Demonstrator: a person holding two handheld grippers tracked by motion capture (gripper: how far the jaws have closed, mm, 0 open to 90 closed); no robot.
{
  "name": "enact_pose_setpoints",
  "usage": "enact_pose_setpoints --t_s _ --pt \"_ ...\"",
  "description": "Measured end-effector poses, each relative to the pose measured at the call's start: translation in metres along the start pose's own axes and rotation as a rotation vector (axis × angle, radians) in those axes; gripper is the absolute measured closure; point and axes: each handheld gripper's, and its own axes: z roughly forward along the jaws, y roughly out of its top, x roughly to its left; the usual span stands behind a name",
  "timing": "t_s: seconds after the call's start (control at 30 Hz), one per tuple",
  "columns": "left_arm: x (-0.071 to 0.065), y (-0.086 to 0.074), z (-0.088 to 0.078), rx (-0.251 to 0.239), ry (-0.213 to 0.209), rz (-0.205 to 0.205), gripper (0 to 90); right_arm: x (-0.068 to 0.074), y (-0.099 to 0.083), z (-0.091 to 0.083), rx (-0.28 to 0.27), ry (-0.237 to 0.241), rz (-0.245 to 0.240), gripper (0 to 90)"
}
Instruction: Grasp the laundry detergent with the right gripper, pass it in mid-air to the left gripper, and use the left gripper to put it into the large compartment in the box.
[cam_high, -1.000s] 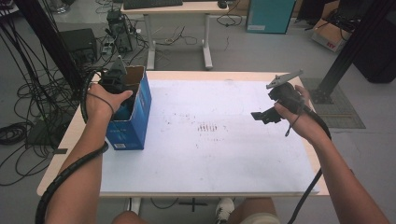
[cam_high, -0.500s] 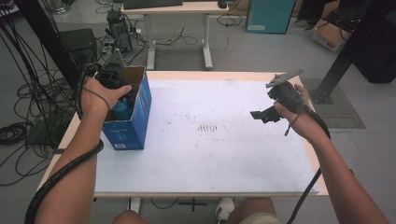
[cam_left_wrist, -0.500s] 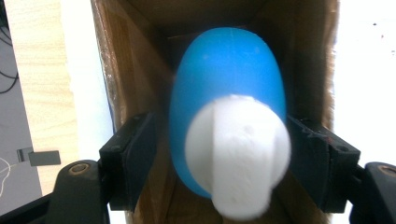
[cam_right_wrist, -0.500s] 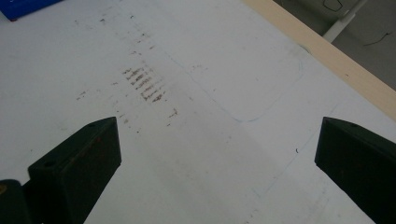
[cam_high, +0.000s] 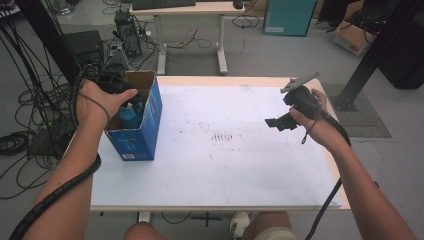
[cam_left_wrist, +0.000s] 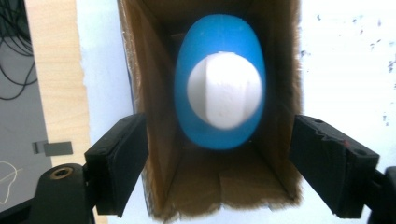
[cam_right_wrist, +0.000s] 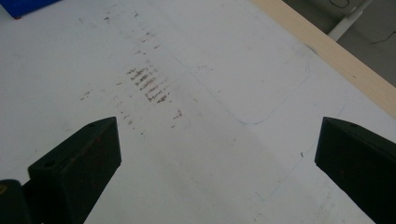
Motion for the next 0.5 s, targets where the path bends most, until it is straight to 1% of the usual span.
enact_pose_setpoints --t_s 0.13,0.2,0.33,0.37,0.47,0.5 --pt "-0.009 -0.003 -0.010 -0.019 -0.002 0.023 17.4 -0.002 0.003 0.001 0.012 0.007 -0.011 0.2" --pt "-0.015 -0.004 -0.015 -0.025 -0.001 0.039 17.0 -0.002 0.004 0.002 0.014 0.008 -0.009 0.2" --pt "-0.030 -0.003 -0.025 -0.052 -0.005 0.073 16.6 -0.004 0.005 0.003 0.022 0.012 -0.014 0.2" --pt "-0.033 -0.003 -0.026 -0.058 -0.008 0.081 16.4 -0.005 0.005 0.003 0.031 0.014 -0.012 0.2" --pt "-0.045 -0.001 -0.027 -0.064 -0.025 0.104 15.3 -0.007 0.005 0.005 0.037 0.020 -0.016 0.2" --pt "-0.050 -0.001 -0.026 -0.064 -0.031 0.116 15.0 -0.007 0.005 0.005 0.048 0.020 -0.004 0.2"
